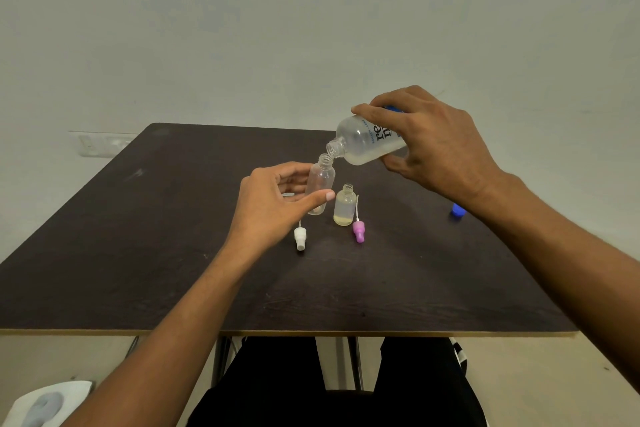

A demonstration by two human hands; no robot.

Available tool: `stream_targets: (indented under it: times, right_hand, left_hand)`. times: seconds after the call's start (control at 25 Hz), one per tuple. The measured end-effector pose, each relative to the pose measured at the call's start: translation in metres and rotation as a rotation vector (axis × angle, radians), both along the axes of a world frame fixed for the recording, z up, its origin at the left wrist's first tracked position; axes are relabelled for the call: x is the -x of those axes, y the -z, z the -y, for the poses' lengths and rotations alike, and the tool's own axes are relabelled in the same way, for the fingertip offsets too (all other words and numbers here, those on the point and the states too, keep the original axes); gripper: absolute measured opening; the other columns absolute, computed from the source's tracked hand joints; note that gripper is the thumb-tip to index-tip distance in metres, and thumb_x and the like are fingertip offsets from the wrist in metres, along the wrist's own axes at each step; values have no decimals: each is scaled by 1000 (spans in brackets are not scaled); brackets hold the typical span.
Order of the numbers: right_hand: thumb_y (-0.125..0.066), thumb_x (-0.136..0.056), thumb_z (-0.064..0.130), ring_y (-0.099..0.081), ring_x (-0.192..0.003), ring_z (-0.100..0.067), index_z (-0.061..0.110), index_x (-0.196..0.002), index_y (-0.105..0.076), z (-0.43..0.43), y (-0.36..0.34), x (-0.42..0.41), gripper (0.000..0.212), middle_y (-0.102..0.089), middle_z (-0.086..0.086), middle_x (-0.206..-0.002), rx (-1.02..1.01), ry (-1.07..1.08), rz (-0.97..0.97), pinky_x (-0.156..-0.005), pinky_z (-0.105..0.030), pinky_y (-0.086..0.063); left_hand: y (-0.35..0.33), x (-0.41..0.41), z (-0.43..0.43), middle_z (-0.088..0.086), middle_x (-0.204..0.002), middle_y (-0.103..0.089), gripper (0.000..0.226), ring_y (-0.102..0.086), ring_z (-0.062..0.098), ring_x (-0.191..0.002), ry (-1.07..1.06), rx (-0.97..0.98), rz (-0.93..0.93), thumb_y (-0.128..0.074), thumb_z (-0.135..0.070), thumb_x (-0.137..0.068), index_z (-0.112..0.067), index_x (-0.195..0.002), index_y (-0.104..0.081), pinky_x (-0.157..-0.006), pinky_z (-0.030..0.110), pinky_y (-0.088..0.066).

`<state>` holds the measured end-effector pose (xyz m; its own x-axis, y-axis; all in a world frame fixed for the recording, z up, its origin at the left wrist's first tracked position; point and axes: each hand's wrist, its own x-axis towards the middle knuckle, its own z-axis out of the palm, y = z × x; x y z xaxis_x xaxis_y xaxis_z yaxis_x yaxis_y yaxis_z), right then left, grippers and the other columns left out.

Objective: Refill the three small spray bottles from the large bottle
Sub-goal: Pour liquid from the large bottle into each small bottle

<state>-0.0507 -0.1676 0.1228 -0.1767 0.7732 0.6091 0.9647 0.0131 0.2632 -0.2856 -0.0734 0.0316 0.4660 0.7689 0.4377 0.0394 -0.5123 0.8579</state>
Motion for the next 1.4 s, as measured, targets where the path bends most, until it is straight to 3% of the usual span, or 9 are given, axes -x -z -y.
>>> stream_targets:
  times: [0.36, 1.12, 1.4]
  right_hand:
    - [-83, -87, 23, -58, -127, -26, 31, -150, -56, 0, -5, 3, 69, -65, 2, -138, -13, 2, 40, -71, -29, -40]
    - [-81, -88, 23, -57, -129, -25, 34, -151, -54, 1, -9, 2, 69, -63, 3, -140, -20, 22, 68, -73, -28, -37]
    - [-84, -86, 25, -56, -128, -24, 34, -152, -52, -2, -9, 1, 73, -62, 3, -141, -4, 39, 85, -74, -28, -39]
  left_hand:
    - [0, -1, 0, -28, -102, -78, 37, -74, -8, -97, -4, -5, -5, -94, -39, -75, -42, -108, -77, -80, 7, -55]
    - [-4, -1, -1, -31, -99, -77, 36, -74, -9, -95, 6, -5, -9, -94, -38, -75, -50, -101, -73, -77, 5, -54]
    - [-2, -3, -1, -28, -99, -78, 35, -74, -8, -95, 9, 7, -7, -95, -35, -75, -43, -104, -76, -78, 6, -54]
